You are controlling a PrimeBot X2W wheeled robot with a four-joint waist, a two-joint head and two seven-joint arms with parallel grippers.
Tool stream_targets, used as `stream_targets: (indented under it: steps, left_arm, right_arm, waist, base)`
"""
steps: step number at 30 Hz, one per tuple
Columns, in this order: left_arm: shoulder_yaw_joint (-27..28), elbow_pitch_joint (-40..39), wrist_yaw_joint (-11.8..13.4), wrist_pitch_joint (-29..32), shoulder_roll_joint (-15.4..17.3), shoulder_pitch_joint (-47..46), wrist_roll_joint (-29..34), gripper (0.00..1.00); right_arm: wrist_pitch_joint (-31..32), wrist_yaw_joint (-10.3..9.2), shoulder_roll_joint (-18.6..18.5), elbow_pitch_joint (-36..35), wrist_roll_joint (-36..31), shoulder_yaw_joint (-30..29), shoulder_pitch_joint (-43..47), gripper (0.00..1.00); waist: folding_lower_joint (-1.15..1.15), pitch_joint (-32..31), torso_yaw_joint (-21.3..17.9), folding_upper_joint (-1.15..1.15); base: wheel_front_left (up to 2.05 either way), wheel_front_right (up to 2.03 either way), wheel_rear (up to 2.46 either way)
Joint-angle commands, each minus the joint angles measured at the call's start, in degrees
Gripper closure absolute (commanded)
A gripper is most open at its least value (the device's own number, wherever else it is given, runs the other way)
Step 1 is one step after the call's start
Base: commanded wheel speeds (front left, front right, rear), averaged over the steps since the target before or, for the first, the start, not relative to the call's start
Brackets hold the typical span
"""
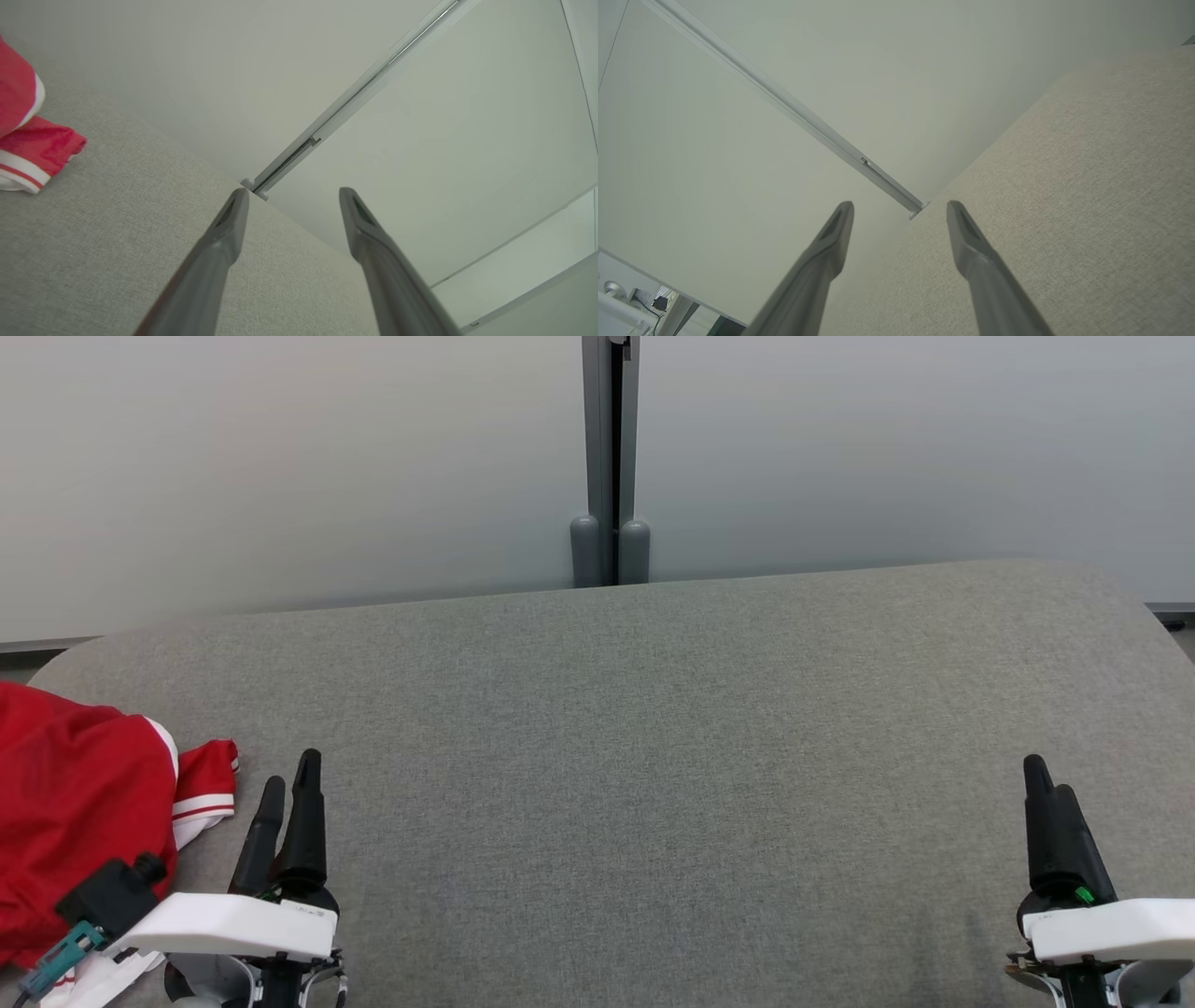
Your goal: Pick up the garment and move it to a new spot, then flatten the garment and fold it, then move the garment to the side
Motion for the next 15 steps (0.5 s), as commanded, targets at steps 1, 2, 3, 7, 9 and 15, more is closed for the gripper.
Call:
stream_targets:
  steps: [1,2,3,7,9,15]
  left_arm:
    - [-0.1,-0.7,0.0,-0.5,0.4,-1.5,2.1,0.00]
    - [-0.2,-0.6,0.0,-0.7,0.4,-1.4,2.9,0.00]
    - [-0.2,-0.5,0.0,-0.9,0.5,-1.4,3.8,0.00]
    - [-0.2,-0.3,0.1,-1.6,0.7,-1.3,7.6,0.00]
    - [-0.1,-0.2,0.3,-2.0,0.8,-1.1,9.1,0.00]
    - [-0.1,0.8,0.2,-3.0,1.1,-0.4,13.3,0.00]
  right_arm:
    - [-0.5,0.02,-0.8,-0.9,-1.9,0.2,-0.6,0.00]
    - [-0.7,0.02,-0.9,-1.0,-2.8,0.4,-0.6,0.00]
    - [-0.7,0.02,-1.0,-1.1,-3.7,0.6,-0.6,0.00]
    - [-1.0,0.02,-1.6,-1.6,-7.7,1.5,-0.6,0.00]
    - [-1.0,0.02,-1.9,-1.9,-9.8,1.8,-0.5,0.00]
    - [-1.4,0.02,-1.9,-2.3,-16.4,2.4,0.3,0.00]
  waist:
    - [0.00,-0.1,0.0,0.00]
    - [0.00,-0.1,0.0,0.00]
    - [0.00,-0.2,0.0,0.00]
    - [0.00,-0.4,0.0,0.00]
    - [0.00,-0.5,0.0,0.00]
    - [0.00,-0.8,0.1,0.00]
  base:
    - [0.00,0.00,0.00]
    - [0.00,0.00,0.00]
    - [0.00,0.00,0.00]
    - [0.00,0.00,0.00]
    - [0.00,0.00,0.00]
    - [0.00,0.00,0.00]
